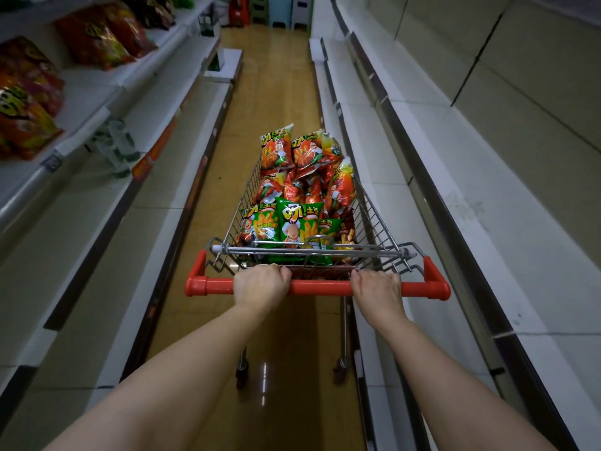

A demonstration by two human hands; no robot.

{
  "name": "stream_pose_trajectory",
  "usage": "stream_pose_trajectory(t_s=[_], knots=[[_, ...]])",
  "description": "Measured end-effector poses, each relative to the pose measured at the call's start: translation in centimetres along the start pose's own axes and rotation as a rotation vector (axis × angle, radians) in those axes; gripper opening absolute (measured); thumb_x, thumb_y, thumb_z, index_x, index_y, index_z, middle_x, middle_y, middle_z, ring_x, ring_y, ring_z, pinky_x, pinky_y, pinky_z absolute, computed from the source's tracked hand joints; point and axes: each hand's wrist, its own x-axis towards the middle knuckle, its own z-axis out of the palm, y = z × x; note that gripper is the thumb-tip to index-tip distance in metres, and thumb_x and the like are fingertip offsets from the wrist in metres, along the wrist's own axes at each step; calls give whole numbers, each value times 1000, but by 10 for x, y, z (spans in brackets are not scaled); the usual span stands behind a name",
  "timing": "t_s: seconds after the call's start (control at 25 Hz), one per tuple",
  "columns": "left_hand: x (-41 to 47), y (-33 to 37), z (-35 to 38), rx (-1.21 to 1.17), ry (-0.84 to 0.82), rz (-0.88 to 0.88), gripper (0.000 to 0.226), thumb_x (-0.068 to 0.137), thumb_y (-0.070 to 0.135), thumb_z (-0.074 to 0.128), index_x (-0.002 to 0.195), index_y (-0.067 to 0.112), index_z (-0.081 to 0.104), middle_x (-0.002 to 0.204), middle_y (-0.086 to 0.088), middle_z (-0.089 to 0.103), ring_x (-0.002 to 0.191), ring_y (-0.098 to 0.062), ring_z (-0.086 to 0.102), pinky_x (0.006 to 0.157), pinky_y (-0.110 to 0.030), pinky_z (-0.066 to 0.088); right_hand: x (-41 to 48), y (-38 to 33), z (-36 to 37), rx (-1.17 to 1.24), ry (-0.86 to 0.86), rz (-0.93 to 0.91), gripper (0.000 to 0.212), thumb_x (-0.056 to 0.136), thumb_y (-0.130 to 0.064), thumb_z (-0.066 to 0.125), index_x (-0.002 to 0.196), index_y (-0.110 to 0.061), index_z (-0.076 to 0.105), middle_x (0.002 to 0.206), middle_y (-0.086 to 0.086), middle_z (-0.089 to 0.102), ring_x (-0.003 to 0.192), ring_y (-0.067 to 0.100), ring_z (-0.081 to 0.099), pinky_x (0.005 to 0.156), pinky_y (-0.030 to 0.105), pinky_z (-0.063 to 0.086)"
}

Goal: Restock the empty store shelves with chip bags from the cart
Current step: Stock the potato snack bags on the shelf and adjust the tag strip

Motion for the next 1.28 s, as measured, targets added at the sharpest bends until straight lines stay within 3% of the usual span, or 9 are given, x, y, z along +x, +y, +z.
stream_pose_trajectory(t_s=[0.4, 0.64, 0.76, 1.08, 1.2, 1.28], knots=[[104, -13, -7, 91, 16, 99, 13, 96, 24, 45, 104, 17, 52, 95, 0, 61, 84, -23, 62, 65, -34, 50, 110, 2, -10, -4, -3, 4, 43, 101, -32, 18, 100, -20, 58, 99, -3, 62, 96, 16, 55, 90, 34, 32], [150, -17, -18, 73, -7, 79, 12, 96, 24, 46, 103, 18, 53, 96, 1, 61, 88, -22, 62, 72, -35, 51, 157, 4, -11, -24, -10, -23, 44, 101, -35, 16, 100, -22, 58, 95, -5, 60, 93, 16, 55, 90, 34, 34], [171, -18, -24, 63, -61, 49, 10, 95, 24, 48, 102, 19, 54, 96, 1, 61, 90, -22, 61, 73, -35, 49, 179, 6, -17, -27, -49, -41, 44, 101, -35, 15, 100, -21, 57, 92, -4, 56, 93, 18, 55, 89, 34, 33], [214, -22, -36, 2, -307, -19, 14, 98, 22, 41, 104, 20, 53, 106, -3, 60, 101, -24, 58, 85, -41, 49, 211, 9, -31, -50, -170, -150, 40, 102, -32, 19, 124, -19, 50, 110, 1, 58, 108, 22, 53, 97, 39, 32], [227, -9, -54, 83, -259, -59, 19, 97, 18, 41, 107, 15, 57, 108, -3, 63, 100, -22, 61, 81, -33, 46, 217, 10, -35, 95, -257, -113, 41, 101, -36, 23, 119, -17, 55, 104, 3, 62, 104, 23, 56, 101, 41, 32], [243, 3, -75, 115, -233, -58, 15, 95, 12, 41, 103, 12, 54, 99, -2, 64, 91, -21, 62, 72, -29, 44, 220, 12, -46, 297, -257, -66, 33, 100, -33, 34, 110, -15, 59, 94, 3, 62, 92, 22, 60, 92, 36, 43]])
